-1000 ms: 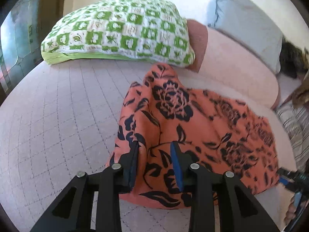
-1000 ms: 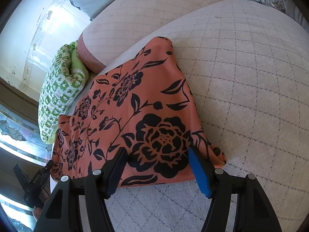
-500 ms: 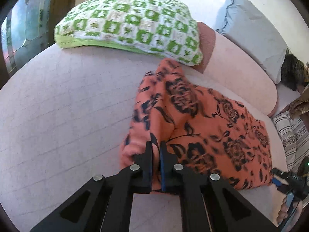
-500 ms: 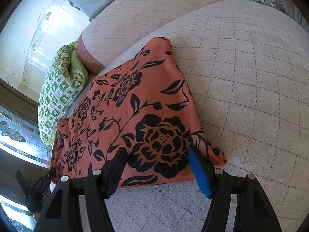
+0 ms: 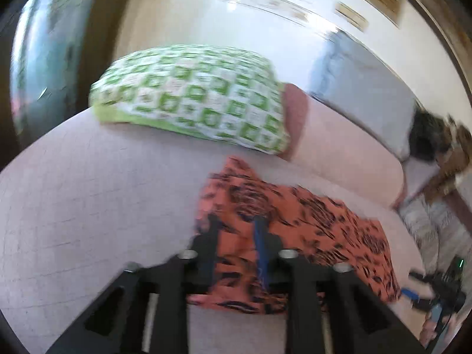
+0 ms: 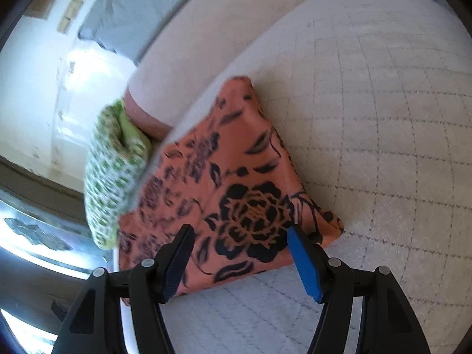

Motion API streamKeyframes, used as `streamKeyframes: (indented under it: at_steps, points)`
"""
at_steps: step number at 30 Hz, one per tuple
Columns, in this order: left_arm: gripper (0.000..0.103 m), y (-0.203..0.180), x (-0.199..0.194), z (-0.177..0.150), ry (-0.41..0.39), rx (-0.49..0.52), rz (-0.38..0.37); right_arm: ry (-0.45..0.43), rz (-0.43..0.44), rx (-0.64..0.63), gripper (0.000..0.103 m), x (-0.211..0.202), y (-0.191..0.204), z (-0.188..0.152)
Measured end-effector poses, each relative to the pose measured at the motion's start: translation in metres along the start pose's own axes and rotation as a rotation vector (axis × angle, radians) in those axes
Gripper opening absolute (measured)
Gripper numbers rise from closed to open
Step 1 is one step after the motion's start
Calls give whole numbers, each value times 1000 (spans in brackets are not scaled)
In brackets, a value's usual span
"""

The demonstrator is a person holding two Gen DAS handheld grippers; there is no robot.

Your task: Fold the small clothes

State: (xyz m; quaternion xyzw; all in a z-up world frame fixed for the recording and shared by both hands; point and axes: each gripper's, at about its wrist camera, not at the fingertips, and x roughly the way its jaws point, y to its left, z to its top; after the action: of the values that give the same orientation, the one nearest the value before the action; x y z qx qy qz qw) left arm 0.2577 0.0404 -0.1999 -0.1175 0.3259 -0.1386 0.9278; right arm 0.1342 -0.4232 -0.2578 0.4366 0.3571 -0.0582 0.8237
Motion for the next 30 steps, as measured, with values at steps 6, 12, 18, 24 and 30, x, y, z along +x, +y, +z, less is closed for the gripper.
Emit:
streamKeyframes:
  at_steps: [6, 12, 18, 24, 30]
  points:
    - [66, -51, 40, -17, 138, 67, -23, -50, 36, -127, 69, -2, 38, -13]
    - [73, -64, 81, -39, 304, 93, 72, -13, -16, -185, 69, 21, 56, -19]
    - [87, -78, 101, -58, 335, 220, 157, 121, -141, -153, 69, 61, 41, -18]
    - [100, -85, 100, -71, 347, 249, 168, 111, -131, -205, 69, 54, 42, -24]
    - [100, -77, 54, -77, 322, 88, 168, 65, -53, -191, 69, 11, 39, -32]
